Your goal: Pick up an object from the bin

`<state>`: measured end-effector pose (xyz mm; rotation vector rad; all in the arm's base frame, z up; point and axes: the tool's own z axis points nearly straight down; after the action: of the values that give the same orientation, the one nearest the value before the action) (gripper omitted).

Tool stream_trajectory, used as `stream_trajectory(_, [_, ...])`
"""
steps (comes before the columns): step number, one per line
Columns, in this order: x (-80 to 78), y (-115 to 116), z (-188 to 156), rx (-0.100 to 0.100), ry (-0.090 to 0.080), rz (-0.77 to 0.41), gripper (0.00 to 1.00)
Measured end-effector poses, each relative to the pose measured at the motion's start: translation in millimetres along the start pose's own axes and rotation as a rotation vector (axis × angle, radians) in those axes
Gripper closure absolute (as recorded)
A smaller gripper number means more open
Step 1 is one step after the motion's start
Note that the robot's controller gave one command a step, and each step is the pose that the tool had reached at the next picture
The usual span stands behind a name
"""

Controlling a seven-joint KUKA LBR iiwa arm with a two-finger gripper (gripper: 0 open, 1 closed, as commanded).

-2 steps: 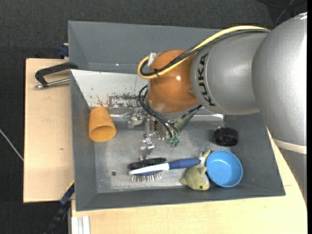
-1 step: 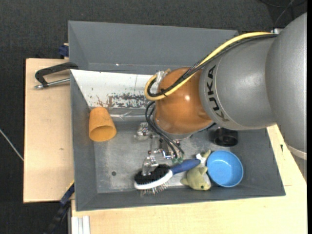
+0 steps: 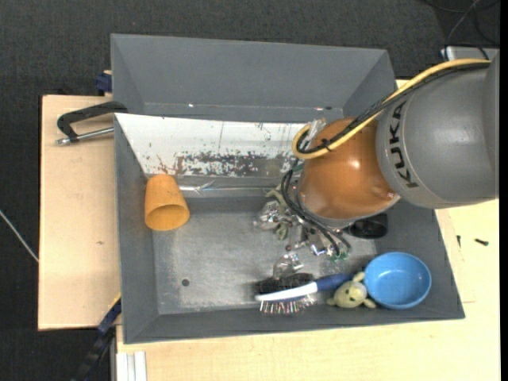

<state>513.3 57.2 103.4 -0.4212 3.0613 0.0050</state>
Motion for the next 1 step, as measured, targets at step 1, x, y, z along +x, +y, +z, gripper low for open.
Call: stream_trajectory(1, [20.5,-90.2,-84.7,-0.003,0.041,-0.224,0.00])
